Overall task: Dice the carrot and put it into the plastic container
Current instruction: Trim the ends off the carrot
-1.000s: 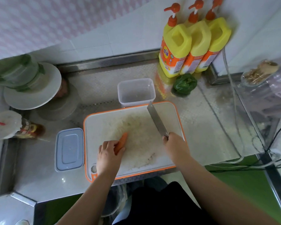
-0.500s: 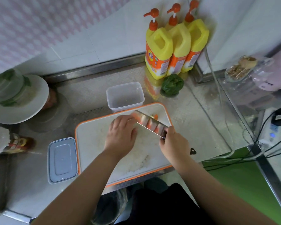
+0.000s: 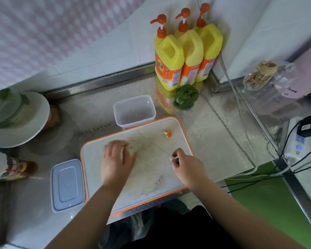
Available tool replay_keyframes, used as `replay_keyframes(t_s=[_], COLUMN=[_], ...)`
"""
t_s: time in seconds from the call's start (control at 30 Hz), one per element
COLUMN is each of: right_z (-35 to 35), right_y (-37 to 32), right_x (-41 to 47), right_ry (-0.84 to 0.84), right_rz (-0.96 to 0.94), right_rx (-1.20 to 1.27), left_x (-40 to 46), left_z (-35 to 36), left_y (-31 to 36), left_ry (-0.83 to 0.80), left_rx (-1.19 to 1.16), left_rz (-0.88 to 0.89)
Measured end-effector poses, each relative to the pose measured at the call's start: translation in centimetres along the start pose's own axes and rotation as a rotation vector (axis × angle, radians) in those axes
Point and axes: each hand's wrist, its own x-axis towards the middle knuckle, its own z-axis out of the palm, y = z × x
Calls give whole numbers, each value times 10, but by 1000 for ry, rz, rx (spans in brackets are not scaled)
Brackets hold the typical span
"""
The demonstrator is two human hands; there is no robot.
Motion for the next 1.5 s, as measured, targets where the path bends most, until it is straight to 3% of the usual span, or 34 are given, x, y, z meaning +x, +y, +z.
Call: replay_keyframes(t_s=[0.07,0.13,0.2,0.33,1.0,1.5], right_z=[1,5,9,21,36,44], right_y=[-13,-29,-45,-70,-94,-99], right_x=[3,5,5,-1,-21,-22], right_ry=[-71,-116,-157,-244,-346,-364], right_rz=[-46,-98,-133,-182,-182,-130], right_rx=[43,76,81,26,-96,-126], left_x=[-33,-60,-81,-96,-88,-86], left_z=[-14,-20,-24,-29,-22,-20], left_y=[-22,-36,-44,-50,-56,-57], left_ry=[-30,-166,-288,-332,-284,-336], left_rx=[43,124,173,132,-8,56], left_rz=[-278,-459,-514,-613,-647,-611])
